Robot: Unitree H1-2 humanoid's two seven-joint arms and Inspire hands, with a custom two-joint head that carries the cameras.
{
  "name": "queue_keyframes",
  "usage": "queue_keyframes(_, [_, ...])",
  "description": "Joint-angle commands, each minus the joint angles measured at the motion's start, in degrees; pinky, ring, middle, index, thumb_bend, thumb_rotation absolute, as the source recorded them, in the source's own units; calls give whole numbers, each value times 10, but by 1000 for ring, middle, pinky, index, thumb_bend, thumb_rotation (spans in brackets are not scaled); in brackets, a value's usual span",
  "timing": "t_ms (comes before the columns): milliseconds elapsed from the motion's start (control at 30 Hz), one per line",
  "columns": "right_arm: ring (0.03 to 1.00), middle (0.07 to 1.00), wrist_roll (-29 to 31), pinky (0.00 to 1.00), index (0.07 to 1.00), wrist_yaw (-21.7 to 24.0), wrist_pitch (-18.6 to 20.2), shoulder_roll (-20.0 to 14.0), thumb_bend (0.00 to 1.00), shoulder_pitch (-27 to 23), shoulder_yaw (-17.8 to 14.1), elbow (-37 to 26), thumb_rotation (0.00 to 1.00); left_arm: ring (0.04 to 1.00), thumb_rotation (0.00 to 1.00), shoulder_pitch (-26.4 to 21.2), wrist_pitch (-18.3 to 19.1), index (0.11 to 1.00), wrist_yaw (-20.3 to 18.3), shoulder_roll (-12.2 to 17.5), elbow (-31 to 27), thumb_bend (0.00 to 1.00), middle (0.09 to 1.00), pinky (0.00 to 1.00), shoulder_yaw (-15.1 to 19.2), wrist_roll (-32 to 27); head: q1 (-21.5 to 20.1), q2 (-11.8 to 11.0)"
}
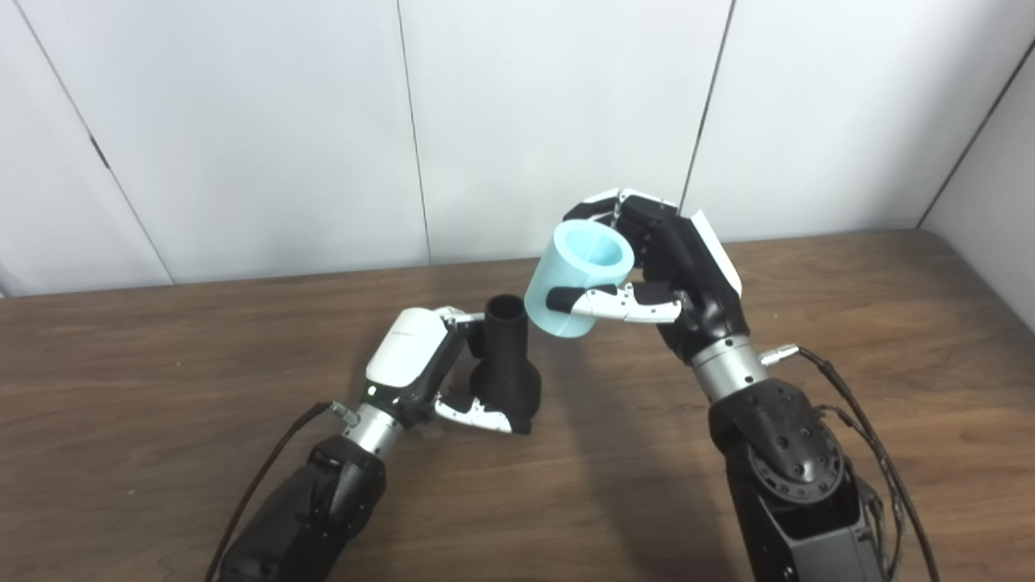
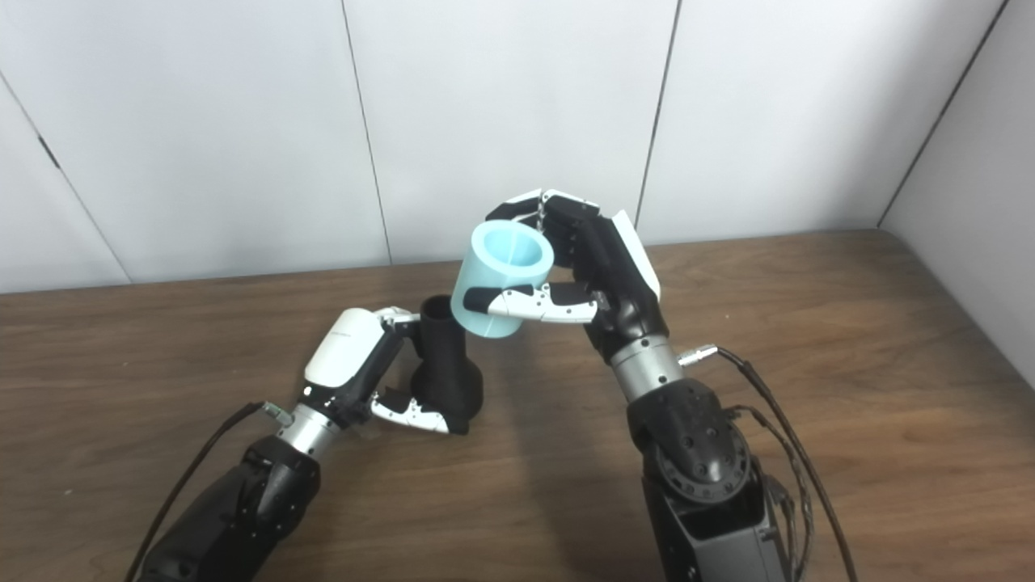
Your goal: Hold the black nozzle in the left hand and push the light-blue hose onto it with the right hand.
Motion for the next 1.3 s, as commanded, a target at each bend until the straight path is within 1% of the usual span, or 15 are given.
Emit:
queue_keyframes(0, [424, 462, -12, 330, 512, -1, -36, 9, 517, -57, 6, -14, 0, 503, 0, 163, -1, 499, 16, -20, 76, 501, 434, 724, -41, -11, 0, -1])
queue_keyframes(300, [425, 466, -10, 331, 505, 0, -12, 16, 518, -67, 4, 1, 0, 501, 0, 173, 0, 497, 25, -20, 56, 502, 445, 717, -34, 20, -4, -3])
queue_keyframes(533, [429, 473, -14, 327, 498, 3, -15, 12, 519, -82, 5, 33, 0, 498, 0, 178, 2, 500, 39, -26, 47, 502, 445, 687, -29, 41, 0, -3])
queue_keyframes(733, [431, 466, -28, 332, 503, -3, -24, 12, 518, -96, 7, 60, 0, 494, 0, 180, 0, 500, 57, -24, 48, 502, 445, 693, -31, 60, -1, -4])
queue_keyframes(900, [432, 464, -39, 330, 504, -3, -26, 9, 519, -102, 9, 83, 0, 492, 0, 185, 0, 501, 64, -23, 38, 502, 444, 692, -28, 68, -1, -2])
queue_keyframes(1000, [435, 458, -48, 325, 502, -3, -22, 9, 519, -101, 11, 92, 0, 494, 0, 188, 0, 497, 62, -22, 31, 503, 448, 691, -25, 71, -1, -1])
queue_keyframes(1200, [437, 474, -49, 319, 499, -2, -34, 9, 519, -87, 10, 110, 0, 493, 0, 190, 0, 495, 69, -23, 29, 503, 450, 679, -21, 79, -1, 1])
queue_keyframes(1267, [442, 478, -49, 339, 493, -2, -28, 10, 519, -82, 11, 110, 0, 492, 0, 190, -1, 497, 73, -23, 30, 503, 448, 674, -21, 79, -1, 2])
